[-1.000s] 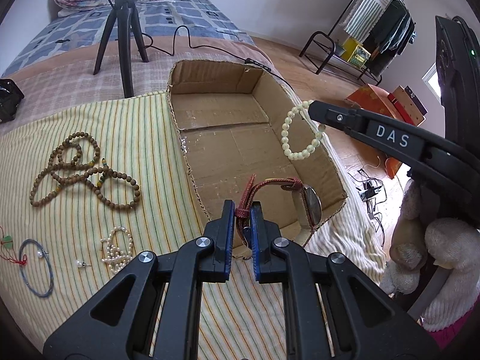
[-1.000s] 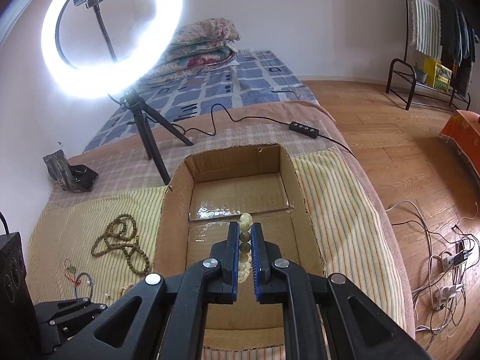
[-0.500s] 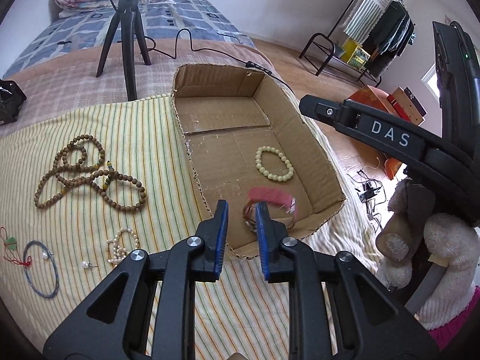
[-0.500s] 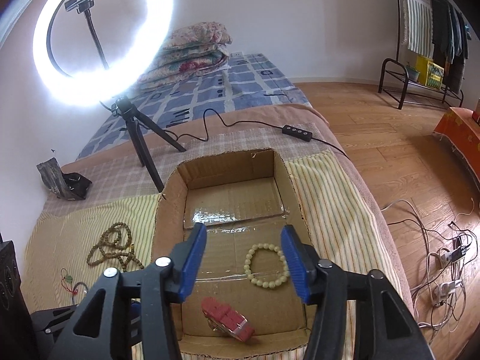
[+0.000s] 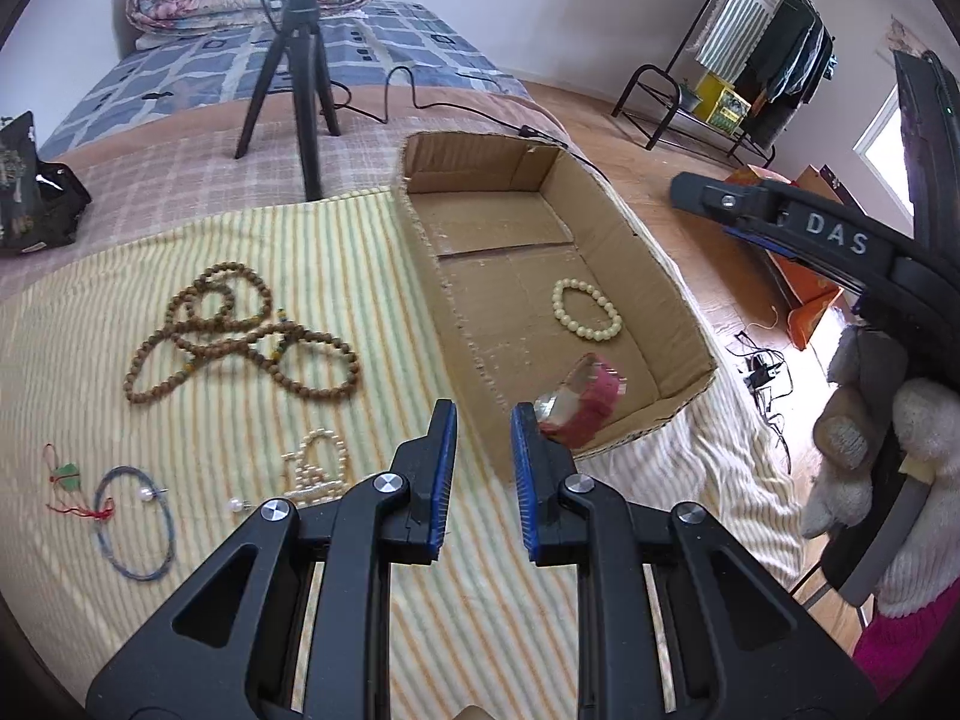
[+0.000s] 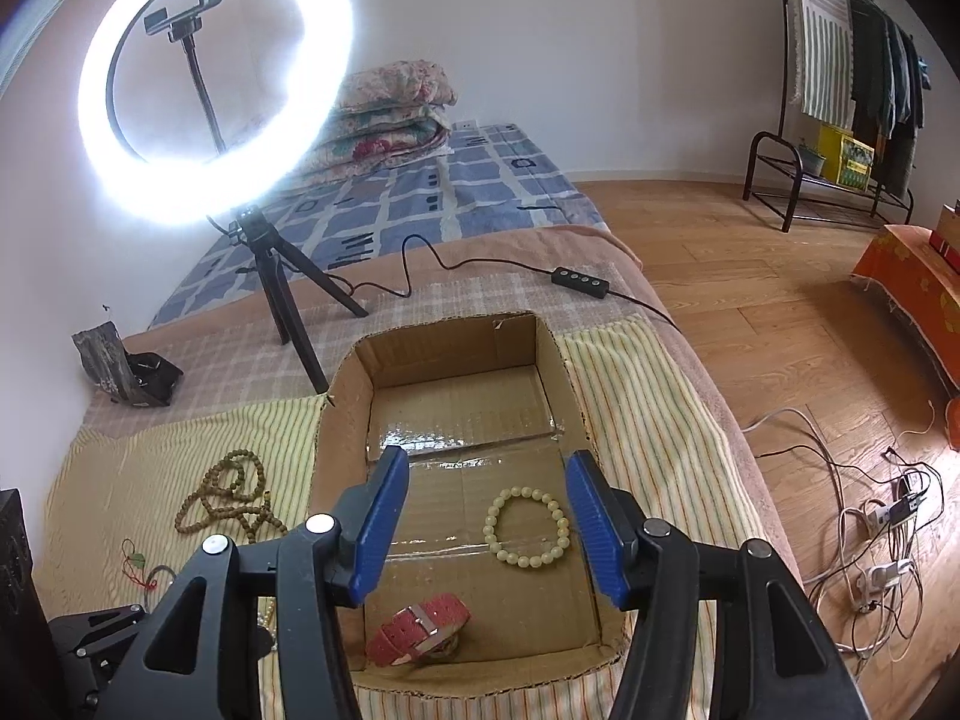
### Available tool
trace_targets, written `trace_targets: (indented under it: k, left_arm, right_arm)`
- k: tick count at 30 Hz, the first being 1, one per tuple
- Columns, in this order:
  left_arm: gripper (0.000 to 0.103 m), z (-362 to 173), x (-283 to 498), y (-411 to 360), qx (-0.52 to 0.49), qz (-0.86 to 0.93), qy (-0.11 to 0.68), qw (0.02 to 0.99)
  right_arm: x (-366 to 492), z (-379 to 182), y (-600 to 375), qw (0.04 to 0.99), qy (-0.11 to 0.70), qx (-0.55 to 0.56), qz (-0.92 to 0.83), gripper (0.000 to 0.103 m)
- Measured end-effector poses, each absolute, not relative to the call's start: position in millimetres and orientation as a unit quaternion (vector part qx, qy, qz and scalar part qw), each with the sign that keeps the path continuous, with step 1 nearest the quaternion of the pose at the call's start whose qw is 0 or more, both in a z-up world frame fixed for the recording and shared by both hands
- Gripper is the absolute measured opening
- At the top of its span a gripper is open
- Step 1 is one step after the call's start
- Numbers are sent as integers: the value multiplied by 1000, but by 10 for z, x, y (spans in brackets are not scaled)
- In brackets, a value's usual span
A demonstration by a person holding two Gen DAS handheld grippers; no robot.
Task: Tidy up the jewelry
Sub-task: 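Open the right tool to drop the bracelet while the left tool drops the watch into the box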
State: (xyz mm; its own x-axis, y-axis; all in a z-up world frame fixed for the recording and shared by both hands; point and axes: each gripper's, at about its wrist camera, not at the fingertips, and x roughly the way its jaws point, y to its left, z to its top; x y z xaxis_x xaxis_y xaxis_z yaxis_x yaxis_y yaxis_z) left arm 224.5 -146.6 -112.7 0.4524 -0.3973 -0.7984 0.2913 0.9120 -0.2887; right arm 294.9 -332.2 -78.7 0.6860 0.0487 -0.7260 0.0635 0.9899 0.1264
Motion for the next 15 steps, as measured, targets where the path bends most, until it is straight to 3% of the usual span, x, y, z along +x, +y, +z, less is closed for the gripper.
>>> trace_targets:
  k: [15]
  left_arm:
    - [17,-947,1981,-507,-49,-154,462,872]
  right_arm:
    - [2604,-568,-2833,925,375,46,29,62]
